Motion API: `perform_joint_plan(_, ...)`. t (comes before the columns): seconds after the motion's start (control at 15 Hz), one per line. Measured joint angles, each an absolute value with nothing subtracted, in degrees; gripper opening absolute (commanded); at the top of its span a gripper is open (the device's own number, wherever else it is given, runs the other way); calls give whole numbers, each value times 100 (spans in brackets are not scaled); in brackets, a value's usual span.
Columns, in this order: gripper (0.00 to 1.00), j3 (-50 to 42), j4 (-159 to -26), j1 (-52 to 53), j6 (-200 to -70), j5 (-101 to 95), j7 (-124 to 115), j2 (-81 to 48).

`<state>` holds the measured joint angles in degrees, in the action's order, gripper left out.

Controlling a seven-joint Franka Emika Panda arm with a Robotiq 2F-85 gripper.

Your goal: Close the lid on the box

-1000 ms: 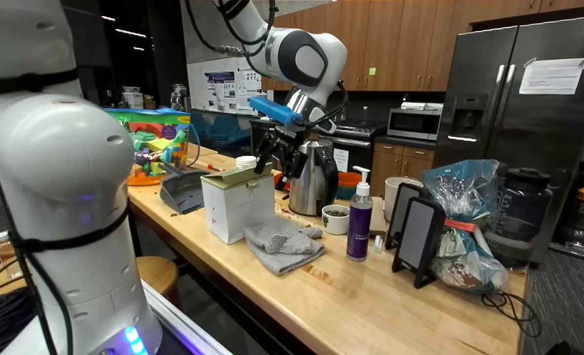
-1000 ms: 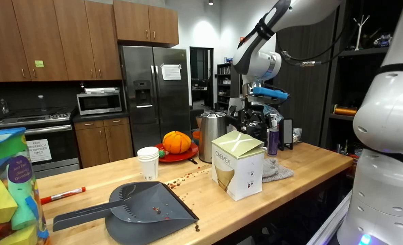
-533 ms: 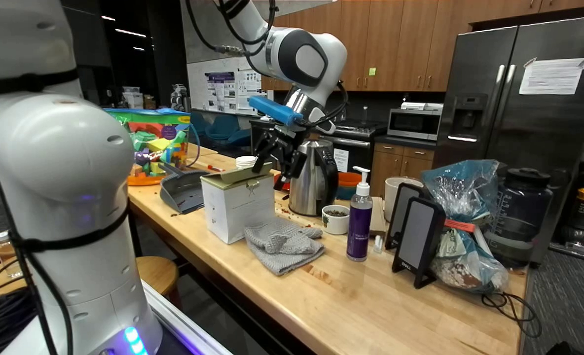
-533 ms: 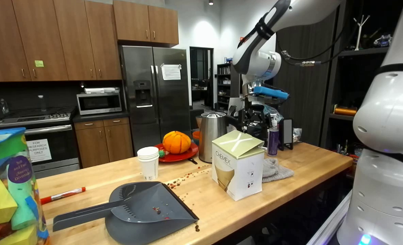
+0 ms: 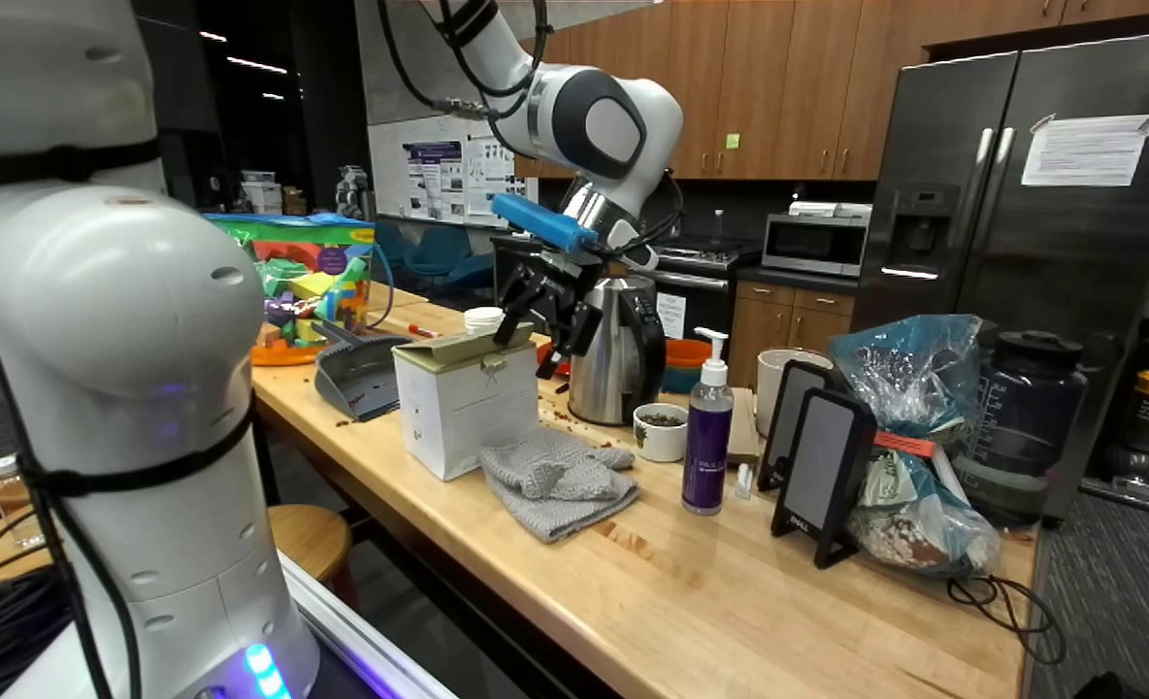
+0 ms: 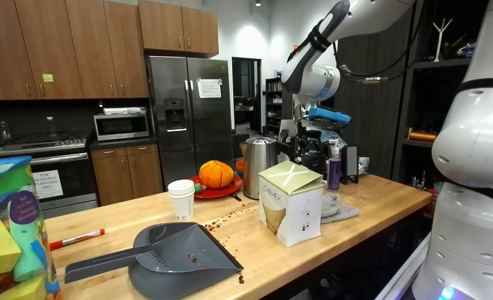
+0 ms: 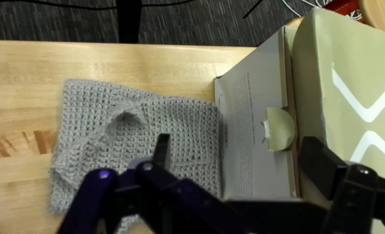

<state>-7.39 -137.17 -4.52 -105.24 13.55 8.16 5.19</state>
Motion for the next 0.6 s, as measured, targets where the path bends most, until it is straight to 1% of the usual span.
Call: perform_joint_plan(0.6, 100, -718, -13542, -454, -10411, 1355, 819, 234)
